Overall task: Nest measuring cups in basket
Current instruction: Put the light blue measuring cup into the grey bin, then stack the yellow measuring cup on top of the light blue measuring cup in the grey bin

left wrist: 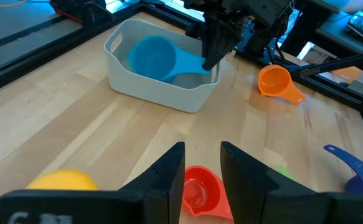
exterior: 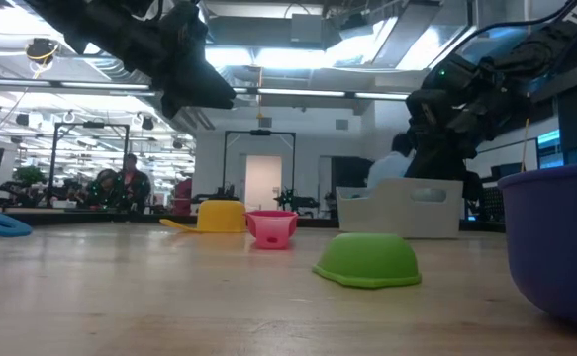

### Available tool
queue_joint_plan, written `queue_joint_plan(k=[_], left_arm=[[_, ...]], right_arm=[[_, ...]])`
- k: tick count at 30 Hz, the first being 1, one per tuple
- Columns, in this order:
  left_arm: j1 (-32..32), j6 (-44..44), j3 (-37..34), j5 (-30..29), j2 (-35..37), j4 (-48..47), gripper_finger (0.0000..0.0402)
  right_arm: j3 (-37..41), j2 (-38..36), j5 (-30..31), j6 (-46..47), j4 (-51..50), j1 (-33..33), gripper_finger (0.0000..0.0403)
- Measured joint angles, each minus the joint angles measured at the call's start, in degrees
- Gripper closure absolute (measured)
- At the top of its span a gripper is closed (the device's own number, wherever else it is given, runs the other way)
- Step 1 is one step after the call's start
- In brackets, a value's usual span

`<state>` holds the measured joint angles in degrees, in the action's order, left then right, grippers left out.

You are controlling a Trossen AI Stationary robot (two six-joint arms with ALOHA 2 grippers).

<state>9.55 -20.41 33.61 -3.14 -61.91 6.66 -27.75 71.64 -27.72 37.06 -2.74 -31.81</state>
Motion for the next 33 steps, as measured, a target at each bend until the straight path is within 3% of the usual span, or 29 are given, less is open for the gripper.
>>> queue_joint_plan(k=[17, 27, 33], left_arm=[[0.0, -0.01, 0.02, -0.02, 0.0, -0.02, 0.0307], [0.01, 0.0, 0.02, -0.02, 0.0, 0.0, 0.0307], [0.02, 0.0, 0.02, 0.0, 0.0, -0.02, 0.0307]], right_arm=[[0.0, 0.0, -1.65, -1.53, 0.0, -0.31, 0.0352], [0.0, -0.23, -0.48, -4.25, -0.52, -1.28, 0.0244], [0.0, -0.26, -1.9, -8.76, -0.62, -2.52, 0.0235]])
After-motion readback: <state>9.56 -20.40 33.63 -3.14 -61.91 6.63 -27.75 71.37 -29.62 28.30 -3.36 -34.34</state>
